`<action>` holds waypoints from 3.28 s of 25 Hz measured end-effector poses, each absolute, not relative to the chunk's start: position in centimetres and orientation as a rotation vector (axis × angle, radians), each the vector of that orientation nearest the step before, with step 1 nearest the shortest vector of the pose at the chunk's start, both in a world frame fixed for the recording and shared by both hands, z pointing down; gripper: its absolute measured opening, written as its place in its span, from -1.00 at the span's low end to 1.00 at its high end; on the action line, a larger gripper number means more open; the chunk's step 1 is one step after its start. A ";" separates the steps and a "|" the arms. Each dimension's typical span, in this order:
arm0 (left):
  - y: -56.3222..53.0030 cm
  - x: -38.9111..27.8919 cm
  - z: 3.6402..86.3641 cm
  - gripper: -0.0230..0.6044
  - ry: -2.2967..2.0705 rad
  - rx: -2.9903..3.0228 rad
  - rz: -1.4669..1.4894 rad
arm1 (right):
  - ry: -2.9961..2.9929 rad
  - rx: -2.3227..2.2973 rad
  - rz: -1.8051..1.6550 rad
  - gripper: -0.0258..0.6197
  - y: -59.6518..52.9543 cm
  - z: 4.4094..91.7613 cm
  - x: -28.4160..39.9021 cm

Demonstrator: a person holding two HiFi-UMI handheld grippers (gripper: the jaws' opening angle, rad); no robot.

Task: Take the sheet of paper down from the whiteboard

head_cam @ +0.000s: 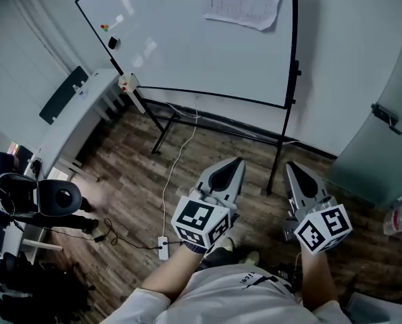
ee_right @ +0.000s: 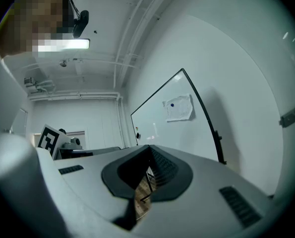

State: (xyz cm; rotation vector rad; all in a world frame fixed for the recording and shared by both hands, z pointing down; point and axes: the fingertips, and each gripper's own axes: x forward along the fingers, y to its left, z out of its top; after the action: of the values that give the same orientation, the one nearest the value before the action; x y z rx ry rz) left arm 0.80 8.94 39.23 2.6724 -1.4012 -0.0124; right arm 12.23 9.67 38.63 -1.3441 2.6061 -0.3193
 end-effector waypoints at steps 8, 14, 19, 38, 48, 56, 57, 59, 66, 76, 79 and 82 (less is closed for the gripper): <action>3.5 0.9 40.4 -0.89 -1.341 2.690 -0.032 | 2.630 -1.367 -0.313 -0.88 4.9 39.8 11.0; -3.1 0.0 39.3 -0.89 -1.282 2.764 -0.068 | 2.615 -1.440 -0.250 -0.88 -1.2 38.3 9.6; -8.9 -1.4 37.6 -0.89 -1.242 2.829 -0.081 | 2.589 -1.489 -0.197 -0.88 -6.5 36.5 7.7; -25.2 -2.9 34.8 -0.89 -1.357 2.887 -0.081 | 2.487 -1.561 -0.143 -0.88 -24.2 33.9 9.5; -33.0 0.4 32.3 -0.89 -1.529 2.841 -0.097 | 2.532 -1.410 -0.077 -0.87 -33.9 30.2 12.8; -37.7 1.4 28.3 -0.89 -1.713 2.879 -0.091 | 2.461 -1.412 0.057 -0.77 -38.6 25.6 15.4; -38.2 1.3 27.5 -0.89 -1.734 2.885 -0.104 | 2.453 -1.423 0.084 -0.73 -38.9 25.1 15.5; -39.4 0.8 26.0 -0.89 -1.782 2.894 -0.136 | 2.434 -1.445 0.121 -0.69 -39.6 24.1 15.8; -42.7 -0.9 20.5 -0.88 -1.930 2.930 -0.238 | 2.362 -1.536 0.230 -0.64 -40.5 21.3 16.6; -46.7 -1.1 17.6 -0.43 -2.036 2.943 -0.242 | 2.318 -1.601 0.275 -0.61 -41.9 20.1 17.6; -47.6 -1.2 17.2 -0.40 -2.055 2.934 -0.249 | 2.328 -1.596 0.270 -0.60 -42.3 20.1 17.4; -48.1 -1.1 16.8 -0.39 -2.060 2.940 -0.252 | 2.342 -1.589 0.272 -0.59 -42.7 20.2 17.0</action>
State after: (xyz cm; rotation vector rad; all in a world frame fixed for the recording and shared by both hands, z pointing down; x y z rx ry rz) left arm -1.07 -48.07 16.84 2.9401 -2.0597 -0.2520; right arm 17.04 -42.70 20.19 -1.5887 2.3415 0.2724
